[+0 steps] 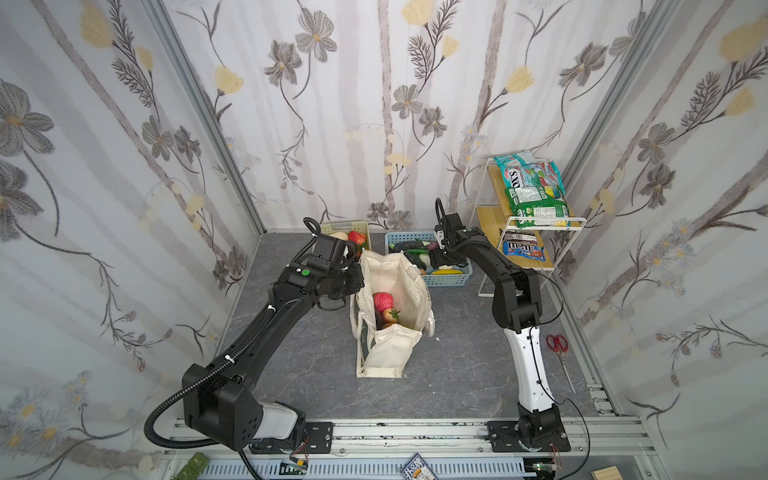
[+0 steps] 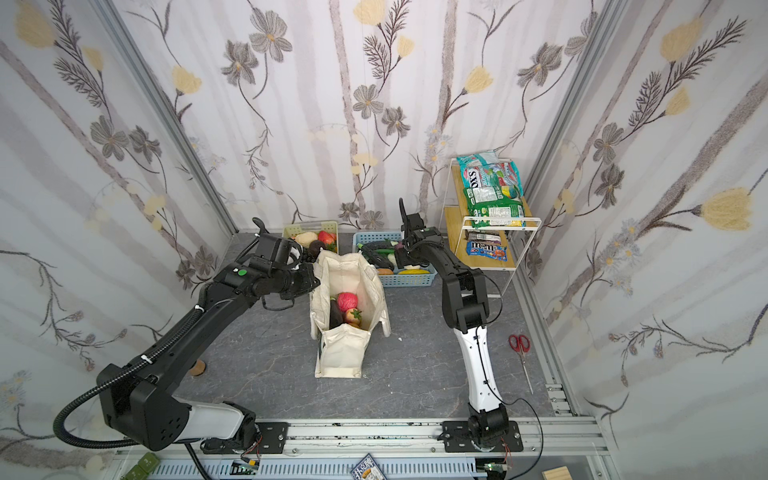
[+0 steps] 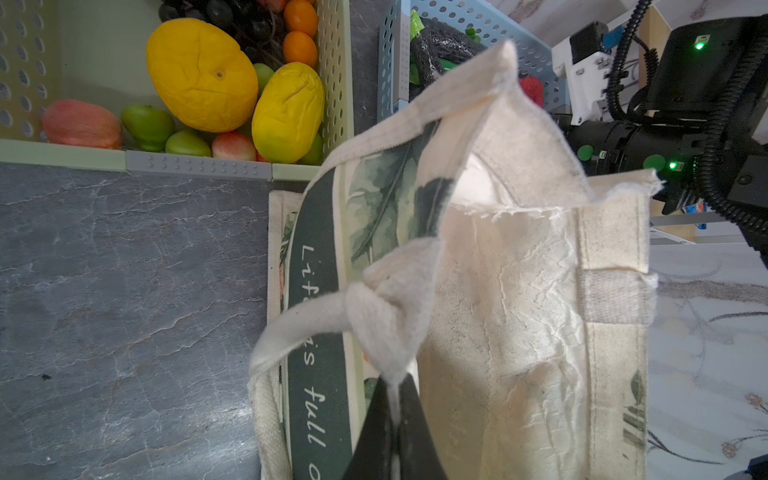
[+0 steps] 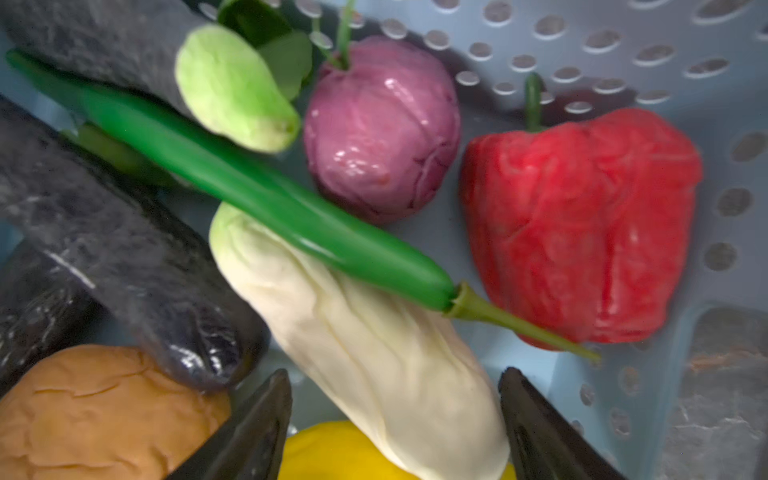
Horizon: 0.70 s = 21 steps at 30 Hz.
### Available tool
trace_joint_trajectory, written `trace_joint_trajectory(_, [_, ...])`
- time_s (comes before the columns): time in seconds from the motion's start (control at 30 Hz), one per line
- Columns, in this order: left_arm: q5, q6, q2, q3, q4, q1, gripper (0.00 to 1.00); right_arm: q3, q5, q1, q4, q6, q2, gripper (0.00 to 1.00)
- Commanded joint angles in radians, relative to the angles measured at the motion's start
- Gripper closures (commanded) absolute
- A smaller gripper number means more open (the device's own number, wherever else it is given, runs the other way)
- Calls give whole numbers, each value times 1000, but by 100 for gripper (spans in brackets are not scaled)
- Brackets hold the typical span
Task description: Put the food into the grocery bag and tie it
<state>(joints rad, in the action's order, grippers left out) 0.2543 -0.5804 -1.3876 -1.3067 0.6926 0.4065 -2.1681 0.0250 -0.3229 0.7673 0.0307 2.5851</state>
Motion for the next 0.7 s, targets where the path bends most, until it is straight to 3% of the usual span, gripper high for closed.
trace_joint_trajectory(0.0, [-14,5,-4,-3,10,0,100,15,78,-10,-2,-28,-31,22])
trace_joint_trajectory(0.13, [-18,8,-5,-8,16,0,100,17,124,-14,32,-53,-41,22])
trace_joint_trajectory(0.3, [-15,6,-13,-12,16,0,100,17,38,-21,34,-47,-16,22])
trace_joint_trajectory(0.67, [-13,12,-25,-45,39,0,100,-11,11,-22,40,-22,43,22])
